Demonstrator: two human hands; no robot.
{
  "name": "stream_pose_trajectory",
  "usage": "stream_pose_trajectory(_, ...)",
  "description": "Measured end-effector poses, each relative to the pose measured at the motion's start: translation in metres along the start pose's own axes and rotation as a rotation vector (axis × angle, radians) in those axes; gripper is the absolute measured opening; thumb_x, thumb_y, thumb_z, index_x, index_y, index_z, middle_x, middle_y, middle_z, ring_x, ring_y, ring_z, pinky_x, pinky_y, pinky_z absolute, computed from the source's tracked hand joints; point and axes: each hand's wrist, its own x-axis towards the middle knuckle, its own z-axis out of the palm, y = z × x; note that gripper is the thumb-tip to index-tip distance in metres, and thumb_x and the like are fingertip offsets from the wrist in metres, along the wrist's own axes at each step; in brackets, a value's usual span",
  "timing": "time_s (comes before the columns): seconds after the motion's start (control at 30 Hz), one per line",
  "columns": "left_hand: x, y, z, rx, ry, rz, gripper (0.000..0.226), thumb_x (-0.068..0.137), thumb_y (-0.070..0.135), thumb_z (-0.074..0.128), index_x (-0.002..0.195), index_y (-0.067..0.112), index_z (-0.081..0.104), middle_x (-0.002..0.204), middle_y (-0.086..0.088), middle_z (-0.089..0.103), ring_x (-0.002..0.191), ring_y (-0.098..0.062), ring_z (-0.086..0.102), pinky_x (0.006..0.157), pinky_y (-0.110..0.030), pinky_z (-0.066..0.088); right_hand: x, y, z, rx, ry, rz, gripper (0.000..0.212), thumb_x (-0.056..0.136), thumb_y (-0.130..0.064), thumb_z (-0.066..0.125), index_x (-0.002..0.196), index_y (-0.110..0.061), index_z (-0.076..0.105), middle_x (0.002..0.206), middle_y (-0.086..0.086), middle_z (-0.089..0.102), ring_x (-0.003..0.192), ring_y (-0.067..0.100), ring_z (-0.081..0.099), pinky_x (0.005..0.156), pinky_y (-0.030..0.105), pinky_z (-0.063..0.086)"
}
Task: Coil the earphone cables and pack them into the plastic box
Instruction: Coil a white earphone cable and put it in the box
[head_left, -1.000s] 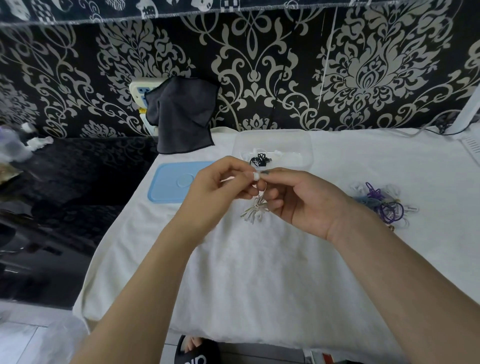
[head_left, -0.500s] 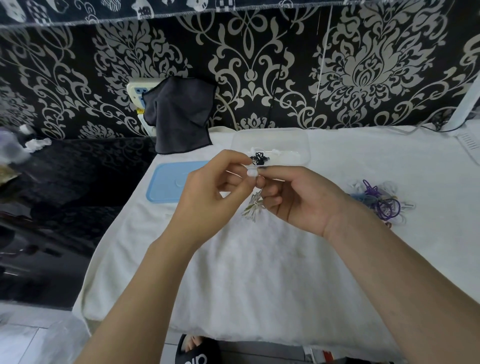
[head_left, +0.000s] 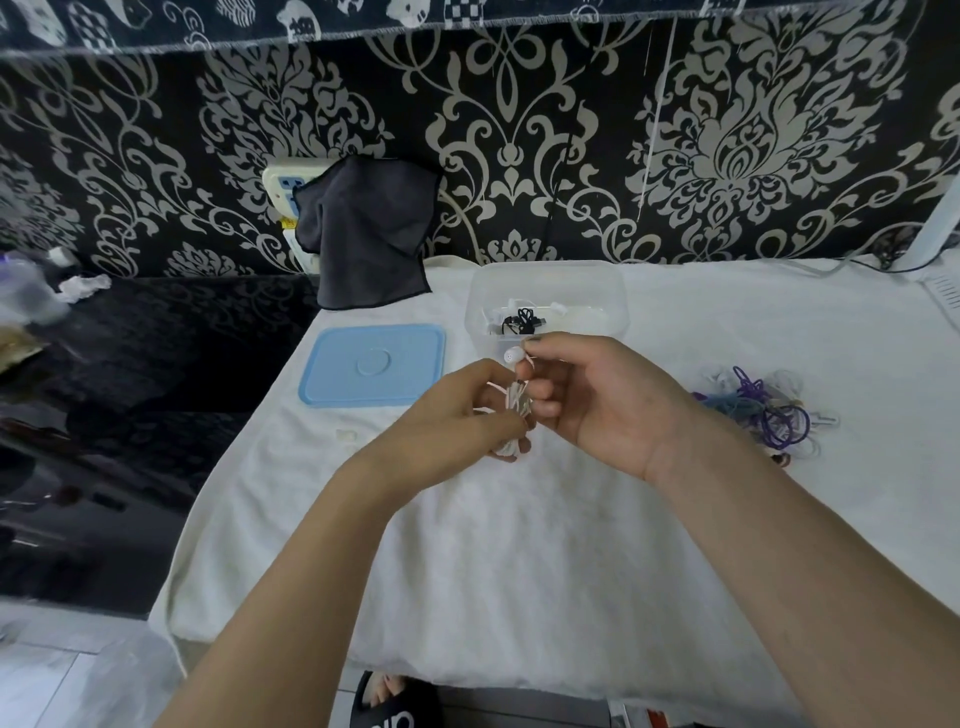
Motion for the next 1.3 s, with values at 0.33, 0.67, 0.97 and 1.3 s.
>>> stream_pose_trajectory(0.33,0.013,-0.006,-0.003,0.106,0.291,0.070,0.030,0.094,0.009,0.060,0.122,0.019,0.059,0.100,-0.006,0.074,0.083,-0.015,0.073,0.082,-0.034,0.060,0.002,0.013,0.004,-0.396,0.323,-0.133,0.029,0.093,-0.020,0.067,0.119,-0.013,0.057,0.105,0.009,0.063,0.079,0.019,0.069,0.068,0.030,0.058)
stream_pose_trajectory(0.67,0.014,0.001,0.003,0.229,0.408,0.300,0.029,0.083,0.013,0.074,0.105,0.029,0.064,0.094,0.009,0.071,0.083,-0.002,0.061,0.068,-0.009,0.045,0.005,0.023,0.015,-0.362,0.251,-0.262,0.011,0.095,-0.013,0.061,0.093,-0.009,0.072,0.102,0.016,0.075,0.093,0.022,0.074,0.080,0.033,0.061)
stream_pose_trajectory(0.97,0.020,0.011,-0.004,0.048,0.408,0.309,0.036,0.090,0.010,0.070,0.120,0.028,0.062,0.107,0.005,0.065,0.077,0.006,0.058,0.070,-0.007,0.047,0.009,-0.003,0.008,-0.263,0.350,-0.345,0.015,0.092,-0.005,0.060,0.096,0.003,0.071,0.083,0.012,0.071,0.074,0.019,0.068,0.066,0.028,0.056)
stream_pose_trajectory(1.3,0.033,-0.005,-0.013,0.146,0.391,0.082,0.033,0.095,0.017,0.062,0.126,0.026,0.055,0.116,0.003,0.061,0.097,-0.012,0.063,0.071,-0.024,0.044,0.085,-0.074,0.026,-1.085,0.479,-0.231,0.018,0.087,-0.013,0.062,0.093,0.003,0.070,0.082,0.015,0.073,0.071,0.026,0.072,0.076,0.038,0.064)
